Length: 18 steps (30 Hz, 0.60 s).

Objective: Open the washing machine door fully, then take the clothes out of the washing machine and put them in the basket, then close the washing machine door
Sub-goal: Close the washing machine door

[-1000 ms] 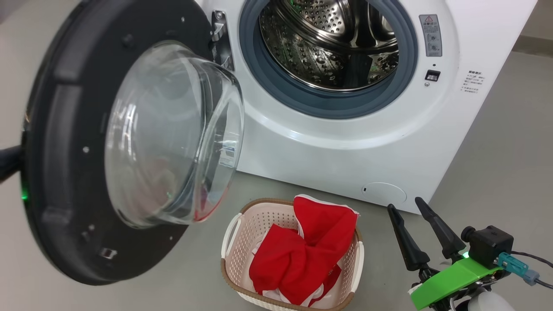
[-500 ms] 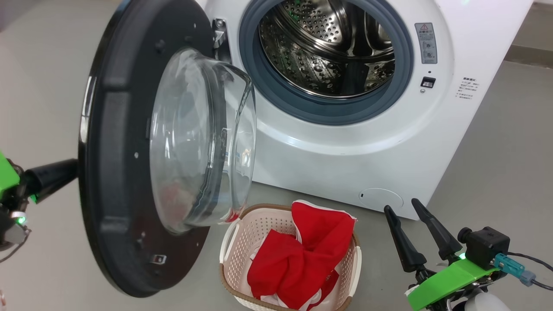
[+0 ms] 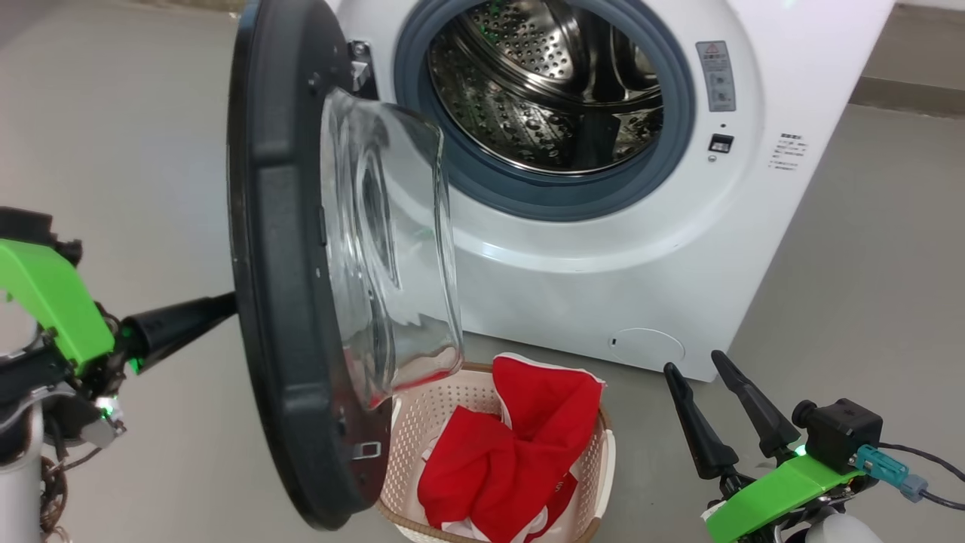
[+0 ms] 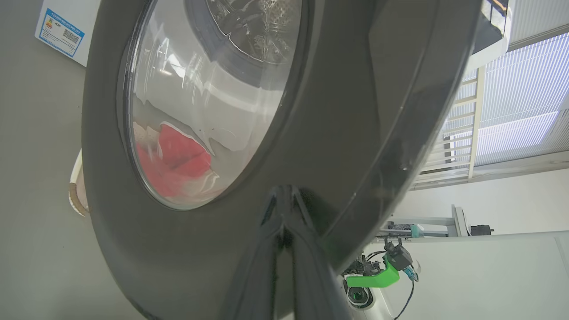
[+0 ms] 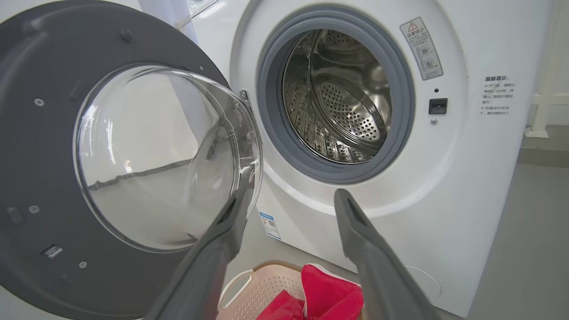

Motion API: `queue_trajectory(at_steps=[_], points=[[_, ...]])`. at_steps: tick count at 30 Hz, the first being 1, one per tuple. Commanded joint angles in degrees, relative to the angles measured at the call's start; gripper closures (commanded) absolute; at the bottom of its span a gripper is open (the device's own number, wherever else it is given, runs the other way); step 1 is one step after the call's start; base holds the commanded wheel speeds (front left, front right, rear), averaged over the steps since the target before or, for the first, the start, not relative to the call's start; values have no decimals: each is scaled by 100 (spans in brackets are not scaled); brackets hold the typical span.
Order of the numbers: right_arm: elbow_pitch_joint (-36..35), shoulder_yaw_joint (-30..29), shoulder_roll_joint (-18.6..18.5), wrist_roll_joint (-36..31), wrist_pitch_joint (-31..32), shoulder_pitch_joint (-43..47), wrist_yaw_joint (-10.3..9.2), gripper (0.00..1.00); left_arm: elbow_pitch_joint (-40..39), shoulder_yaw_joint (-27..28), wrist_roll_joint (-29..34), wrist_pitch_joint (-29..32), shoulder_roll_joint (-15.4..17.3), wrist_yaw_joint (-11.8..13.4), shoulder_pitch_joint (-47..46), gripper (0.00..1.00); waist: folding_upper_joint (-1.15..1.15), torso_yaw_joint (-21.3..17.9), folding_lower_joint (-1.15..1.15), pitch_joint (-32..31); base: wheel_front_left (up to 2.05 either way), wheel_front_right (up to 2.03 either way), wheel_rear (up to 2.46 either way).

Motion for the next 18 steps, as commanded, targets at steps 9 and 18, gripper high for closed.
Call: queue_trajectory(at_steps=[9,18], points=[[-98,113,-85,8,-36,-64,-4,0,-428,137,15,-156,-62,31,-13,100,0,-632,0,-44,0,0,0],[-112,106,-110,14,-36,-70,-4,0,-404,215,-11,-341,-210,64,-31,100,0,-1216,0,-38,0,0,0]])
